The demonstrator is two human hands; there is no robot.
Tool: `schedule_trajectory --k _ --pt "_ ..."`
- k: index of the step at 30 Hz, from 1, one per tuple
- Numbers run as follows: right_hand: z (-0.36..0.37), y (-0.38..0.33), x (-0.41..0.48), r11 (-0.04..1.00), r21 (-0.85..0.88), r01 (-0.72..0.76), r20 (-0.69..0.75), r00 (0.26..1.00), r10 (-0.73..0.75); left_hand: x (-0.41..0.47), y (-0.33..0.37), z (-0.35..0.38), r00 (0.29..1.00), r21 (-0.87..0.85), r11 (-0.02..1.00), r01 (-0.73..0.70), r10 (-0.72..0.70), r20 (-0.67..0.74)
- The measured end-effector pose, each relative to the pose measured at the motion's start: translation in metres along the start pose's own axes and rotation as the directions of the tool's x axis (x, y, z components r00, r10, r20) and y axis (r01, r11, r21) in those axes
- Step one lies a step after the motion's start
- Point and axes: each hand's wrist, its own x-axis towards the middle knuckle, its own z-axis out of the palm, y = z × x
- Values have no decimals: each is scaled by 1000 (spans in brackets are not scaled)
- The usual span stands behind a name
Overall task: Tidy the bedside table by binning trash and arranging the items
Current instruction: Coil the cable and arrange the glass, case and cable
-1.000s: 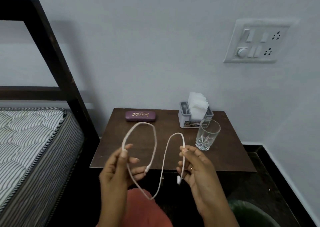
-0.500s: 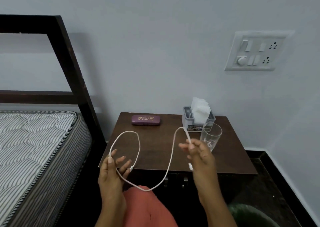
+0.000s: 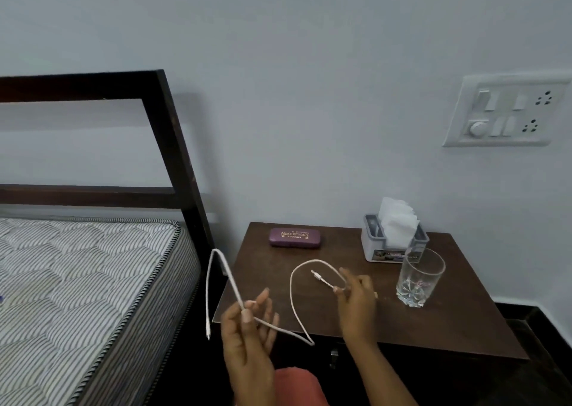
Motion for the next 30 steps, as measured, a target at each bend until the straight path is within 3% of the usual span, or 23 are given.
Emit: schedule_trajectory --k 2,3,4,5,6,7,8,10,13,16,18,20,22,23,24,28,30 --pt "0 -19 -3 993 100 -56 15 998 54 -1 -6 2 995 63 997 -44 38 88" --pt "-4 -36 -3 942 273 -197 137 977 165 -3 -9 3 990 112 990 -87 73 120" --pt "-10 -55 0 803 425 -417 370 890 266 -5 -13 4 979 178 973 -144 114 167" --pt "-16 -71 3 632 469 -617 619 740 263 -8 -16 3 963 264 940 -215 159 216" --pt "-25 -87 9 531 444 -722 776 606 176 -9 -19 3 946 348 894 -283 199 257" --pt "-34 -101 14 511 417 -751 850 521 72 -10 -23 2 928 417 842 -341 232 291" --pt "-43 -114 20 517 424 -744 870 493 -4 -11 -25 1 917 470 799 -375 248 311" --pt "-58 -137 26 509 489 -708 838 544 -48 -12 -22 4 910 522 754 -399 254 328" --pt "-78 -155 24 544 511 -666 815 576 -62 -11 -16 11 913 463 803 -375 231 337" --pt "-101 -156 18 613 462 -641 850 517 -101 5 -3 15 938 342 889 -305 217 271" --pt "-119 -150 11 682 425 -596 870 475 -128 19 11 21 906 404 825 -395 277 320" --pt "-136 -143 2 694 389 -606 912 359 -198 31 21 35 838 480 711 -514 297 457" --pt "-151 -136 -6 652 386 -653 922 242 -303 40 28 51 796 473 719 -509 185 576" --pt "-159 -134 -8 646 402 -649 914 243 -325 42 32 55 782 459 764 -454 95 616" --pt "-167 -131 -8 653 422 -629 906 292 -305 43 37 58 767 451 806 -382 5 642" --pt "-186 -121 2 697 549 -462 724 679 -120 33 51 44 771 420 907 37 -293 565" --pt "-179 -114 9 653 649 -389 573 815 -84 23 55 38 808 286 928 241 -355 471"
